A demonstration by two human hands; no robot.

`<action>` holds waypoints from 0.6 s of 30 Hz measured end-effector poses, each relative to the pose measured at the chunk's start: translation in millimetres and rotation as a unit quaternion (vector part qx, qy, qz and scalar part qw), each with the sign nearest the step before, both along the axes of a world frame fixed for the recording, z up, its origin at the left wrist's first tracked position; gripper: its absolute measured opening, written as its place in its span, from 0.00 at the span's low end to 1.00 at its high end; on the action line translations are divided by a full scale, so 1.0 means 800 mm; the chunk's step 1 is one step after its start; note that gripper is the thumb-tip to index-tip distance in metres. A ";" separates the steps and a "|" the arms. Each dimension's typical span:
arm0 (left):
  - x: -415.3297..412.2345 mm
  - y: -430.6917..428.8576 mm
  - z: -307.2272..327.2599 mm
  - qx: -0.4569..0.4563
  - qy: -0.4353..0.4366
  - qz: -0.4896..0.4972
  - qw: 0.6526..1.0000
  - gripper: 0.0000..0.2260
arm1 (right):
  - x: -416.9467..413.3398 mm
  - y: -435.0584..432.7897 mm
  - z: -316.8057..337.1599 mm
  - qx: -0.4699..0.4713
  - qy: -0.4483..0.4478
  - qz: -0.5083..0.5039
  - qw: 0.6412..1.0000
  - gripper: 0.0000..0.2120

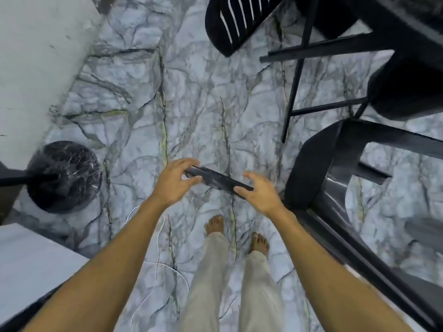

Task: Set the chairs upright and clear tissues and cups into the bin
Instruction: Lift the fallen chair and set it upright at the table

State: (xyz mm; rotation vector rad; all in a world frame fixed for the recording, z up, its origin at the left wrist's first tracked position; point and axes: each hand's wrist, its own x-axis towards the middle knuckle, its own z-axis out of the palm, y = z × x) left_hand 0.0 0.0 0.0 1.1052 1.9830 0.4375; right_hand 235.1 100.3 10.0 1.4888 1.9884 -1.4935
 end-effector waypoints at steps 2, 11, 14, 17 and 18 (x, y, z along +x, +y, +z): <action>-0.014 0.003 -0.027 -0.034 0.009 -0.002 0.999 0.21 | -0.013 0.001 -0.028 0.001 -0.005 -0.009 1.000 0.27; -0.051 0.001 -0.118 -0.064 -0.055 -0.026 0.996 0.22 | -0.038 -0.023 -0.106 -0.018 -0.042 -0.036 0.998 0.29; -0.053 0.010 -0.125 -0.037 -0.080 -0.013 0.996 0.17 | -0.040 -0.028 -0.116 -0.002 -0.046 -0.031 0.998 0.28; -0.053 0.010 -0.127 -0.022 -0.106 0.015 0.994 0.16 | -0.043 -0.031 -0.118 0.016 -0.049 -0.022 0.998 0.28; -0.054 0.009 -0.127 -0.019 -0.111 0.022 0.993 0.16 | -0.045 -0.032 -0.118 0.019 -0.051 -0.020 0.998 0.28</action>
